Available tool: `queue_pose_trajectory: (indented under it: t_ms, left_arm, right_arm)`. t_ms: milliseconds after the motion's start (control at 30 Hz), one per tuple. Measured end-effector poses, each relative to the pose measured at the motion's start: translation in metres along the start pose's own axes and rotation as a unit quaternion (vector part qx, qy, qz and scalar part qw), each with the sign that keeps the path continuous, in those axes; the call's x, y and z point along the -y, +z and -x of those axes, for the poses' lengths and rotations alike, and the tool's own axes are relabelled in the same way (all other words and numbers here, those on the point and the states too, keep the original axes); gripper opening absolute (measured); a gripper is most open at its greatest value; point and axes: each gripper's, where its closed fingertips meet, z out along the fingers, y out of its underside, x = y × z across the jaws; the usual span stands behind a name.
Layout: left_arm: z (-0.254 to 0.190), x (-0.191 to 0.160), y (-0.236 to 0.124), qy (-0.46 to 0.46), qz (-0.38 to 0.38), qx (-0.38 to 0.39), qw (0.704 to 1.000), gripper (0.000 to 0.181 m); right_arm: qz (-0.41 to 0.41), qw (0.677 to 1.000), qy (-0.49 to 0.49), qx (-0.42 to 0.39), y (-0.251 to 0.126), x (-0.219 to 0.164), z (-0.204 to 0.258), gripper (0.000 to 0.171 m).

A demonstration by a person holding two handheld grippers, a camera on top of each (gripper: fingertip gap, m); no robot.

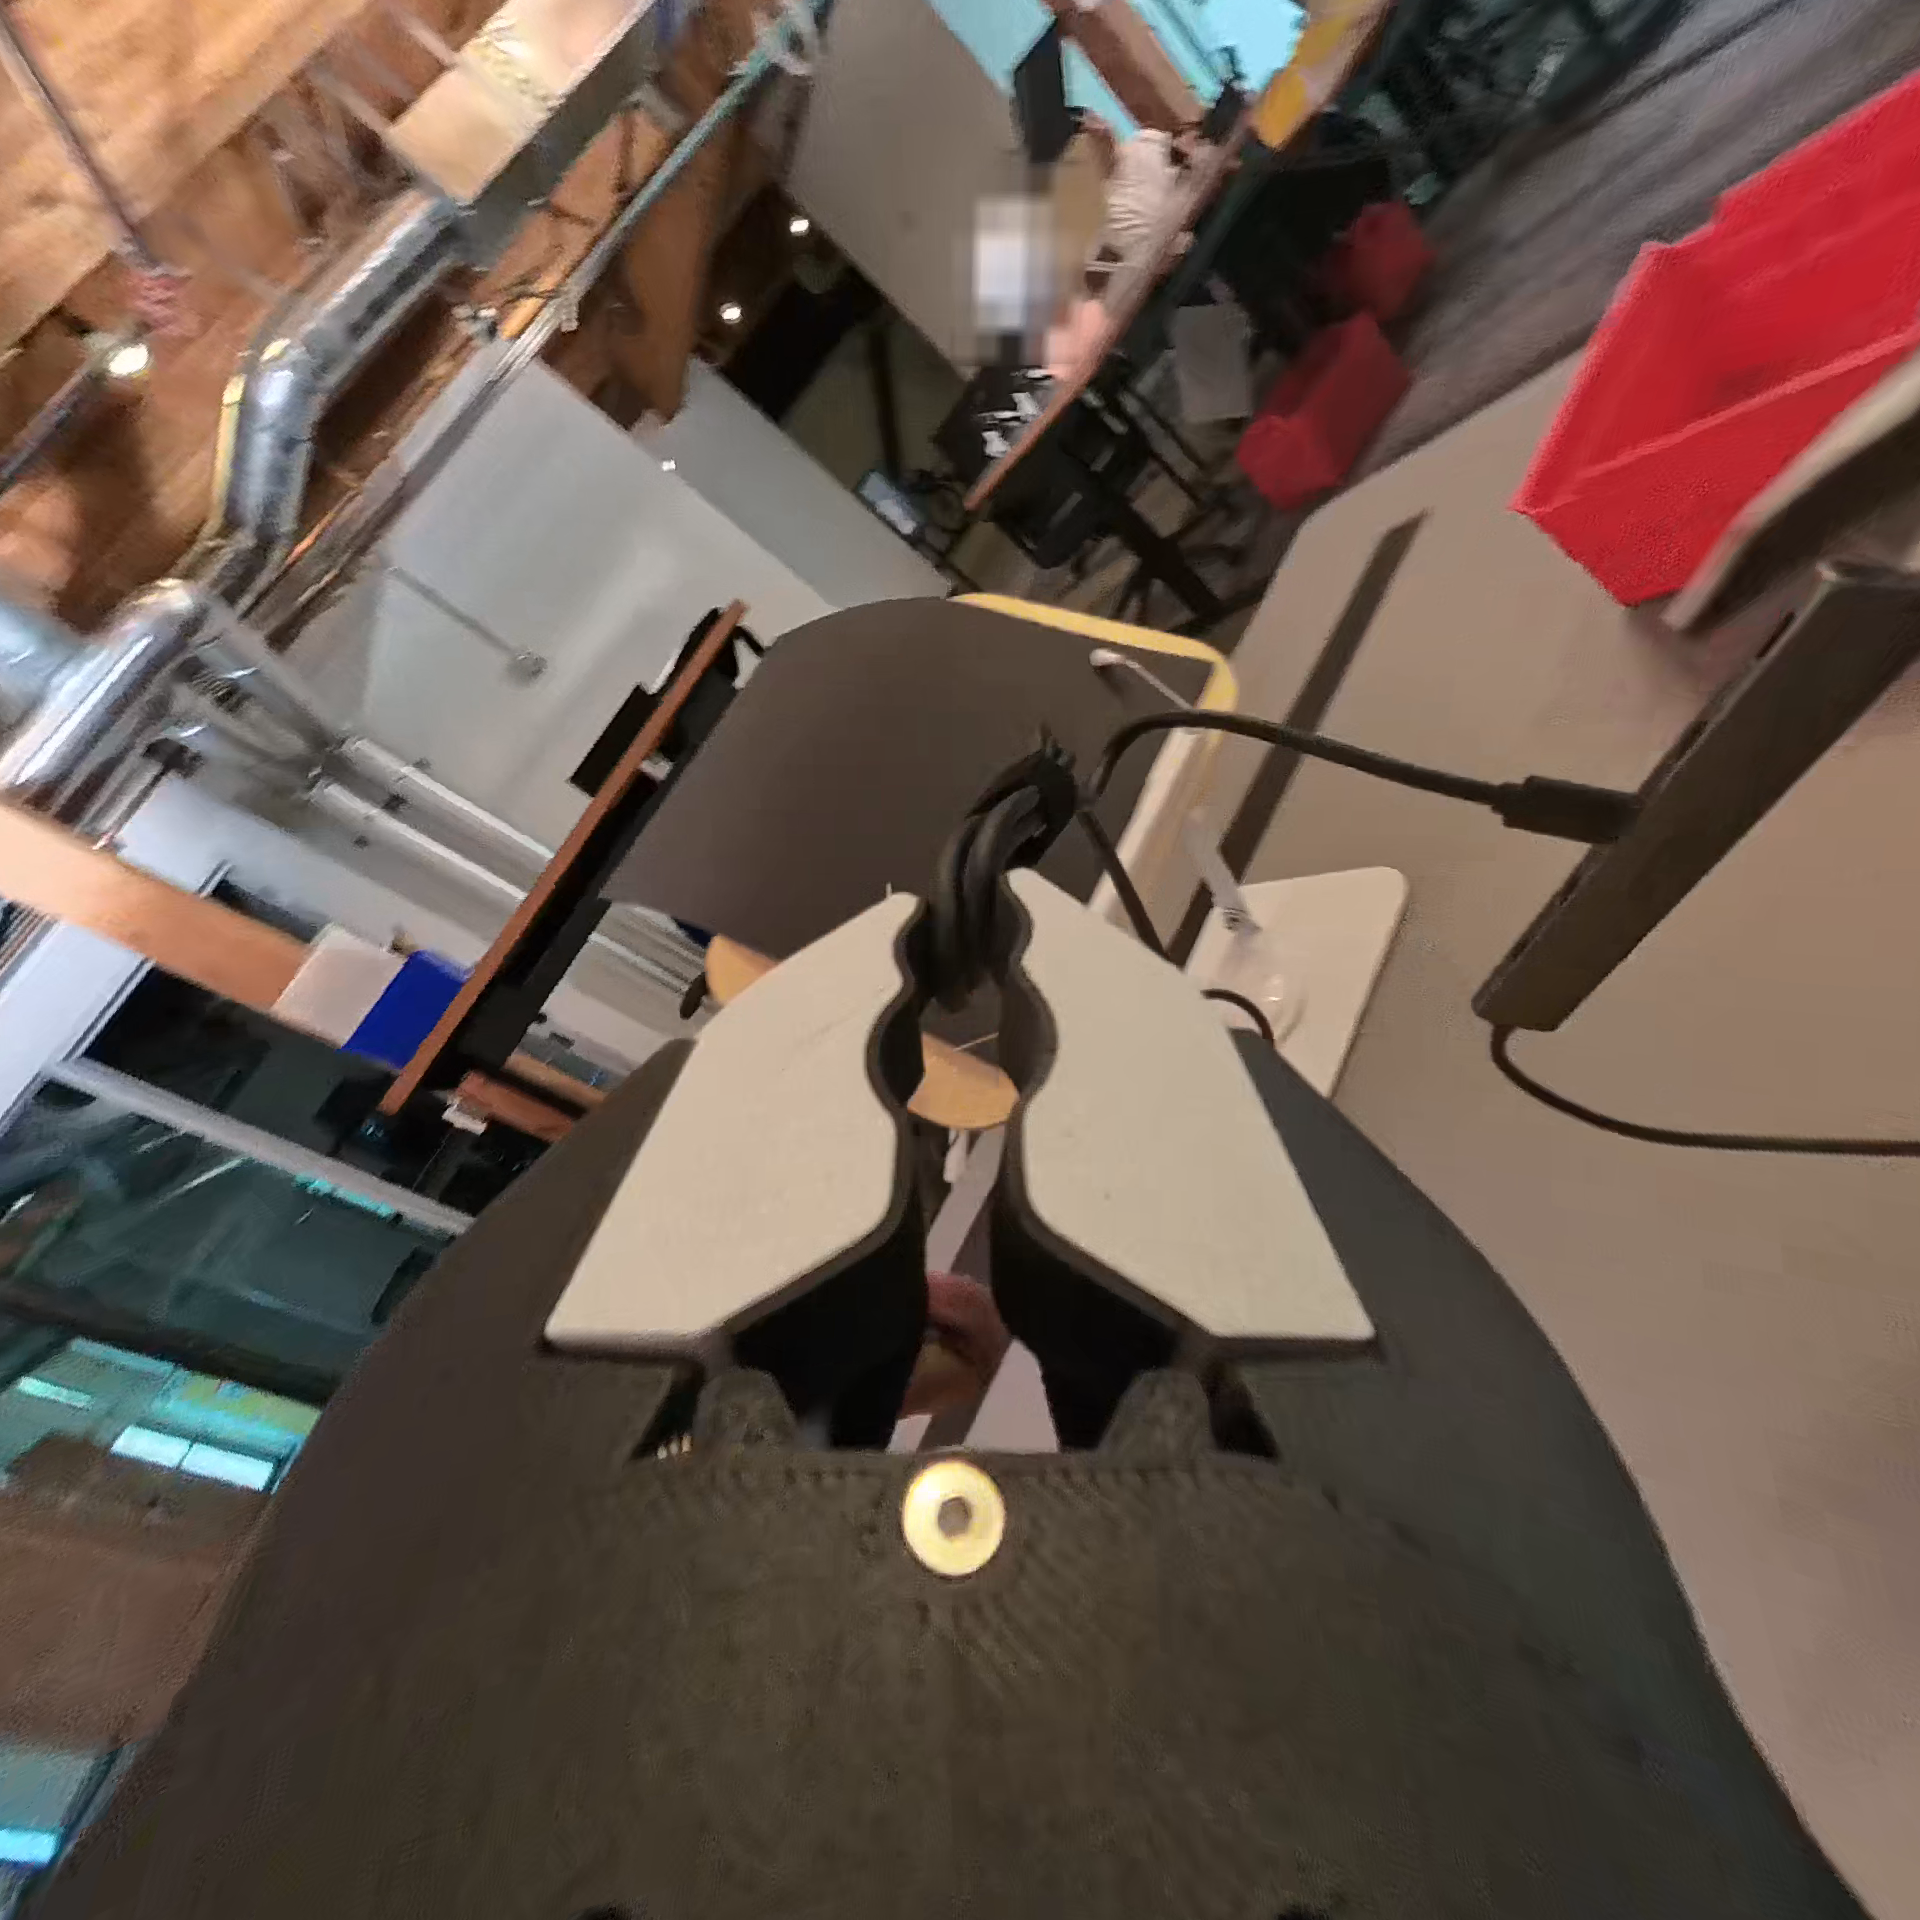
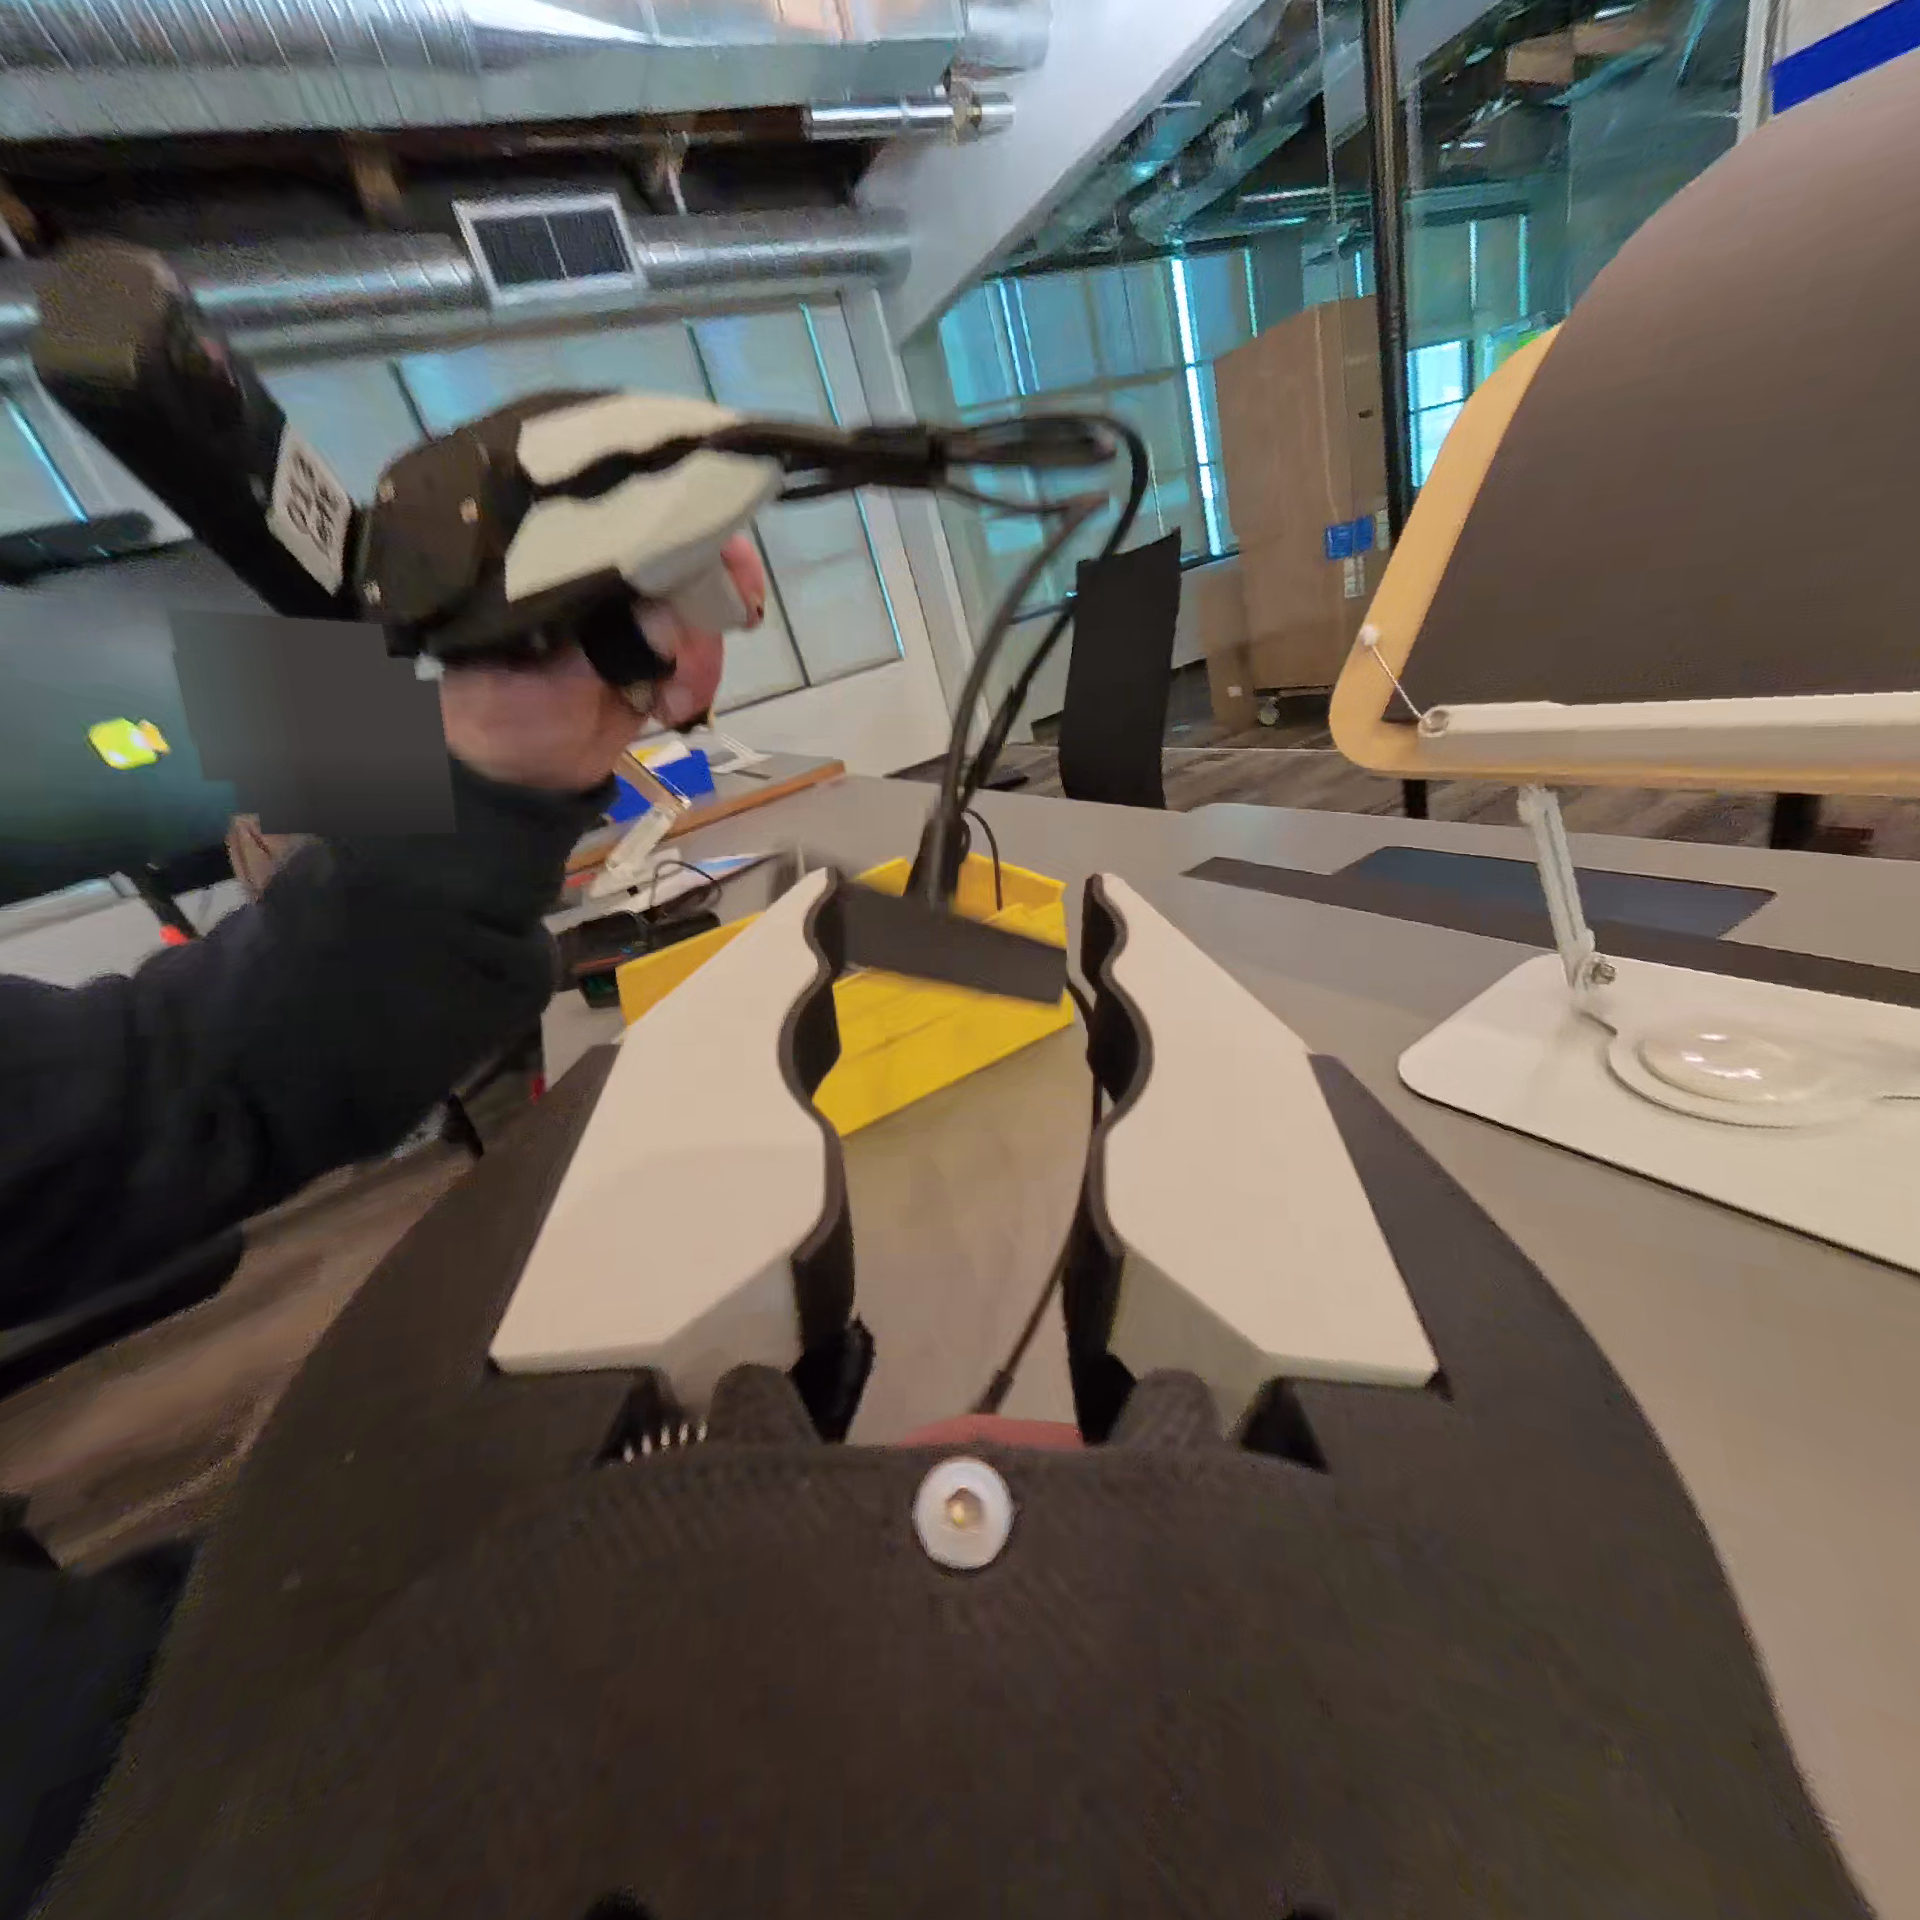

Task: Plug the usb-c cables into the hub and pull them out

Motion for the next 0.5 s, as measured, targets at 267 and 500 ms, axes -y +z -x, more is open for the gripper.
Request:
queue_pose_trajectory:
  t_ms: [267, 500]
  left_arm:
    - [-0.058, 0.002, 0.016, 0.063, -0.024, -0.103, 0.992, 0.009]
    - [-0.092, 0.005, 0.029, 0.106, -0.016, -0.158, 0.982, 0.01]
  right_arm:
    - [0.108, 0.991, 0.034, 0.073, 0.026, -0.052, -0.003, 0.042]
    - [0.24, 0.97, -0.038, 0.02, 0.031, -0.112, -0.019, 0.006]
